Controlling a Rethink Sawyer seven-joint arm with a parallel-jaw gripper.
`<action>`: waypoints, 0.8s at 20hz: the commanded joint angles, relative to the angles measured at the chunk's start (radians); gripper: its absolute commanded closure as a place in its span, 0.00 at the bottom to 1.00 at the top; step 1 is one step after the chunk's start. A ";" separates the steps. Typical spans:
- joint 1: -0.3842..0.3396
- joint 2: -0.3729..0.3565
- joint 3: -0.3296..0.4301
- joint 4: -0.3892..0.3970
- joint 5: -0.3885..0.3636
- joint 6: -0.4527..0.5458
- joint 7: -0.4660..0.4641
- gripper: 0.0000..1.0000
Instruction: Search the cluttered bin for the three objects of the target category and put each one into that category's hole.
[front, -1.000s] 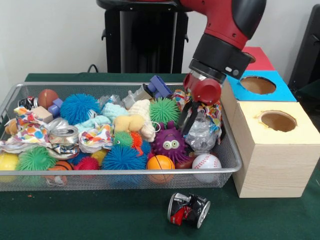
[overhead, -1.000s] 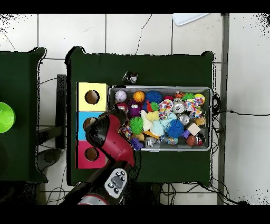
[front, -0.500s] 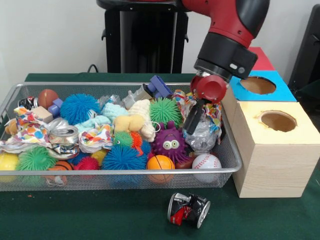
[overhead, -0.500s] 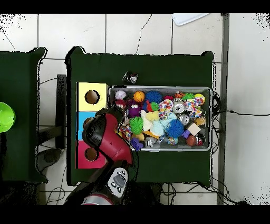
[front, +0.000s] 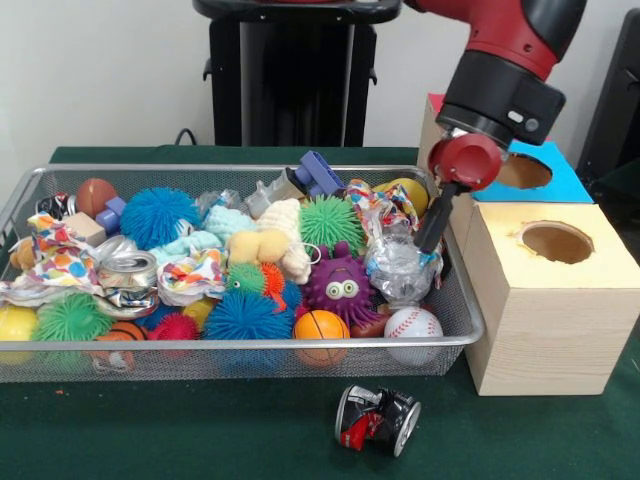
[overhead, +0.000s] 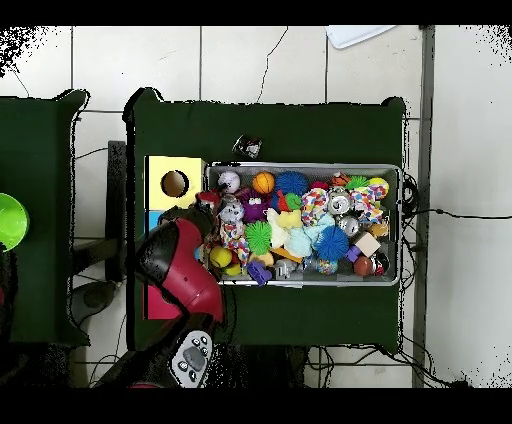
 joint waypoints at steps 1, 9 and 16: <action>-0.007 0.014 0.136 0.024 0.096 0.030 0.306 0.00; -0.030 0.027 0.161 0.018 0.073 -0.004 0.376 0.00; -0.056 0.045 0.190 0.021 0.007 -0.062 0.503 0.00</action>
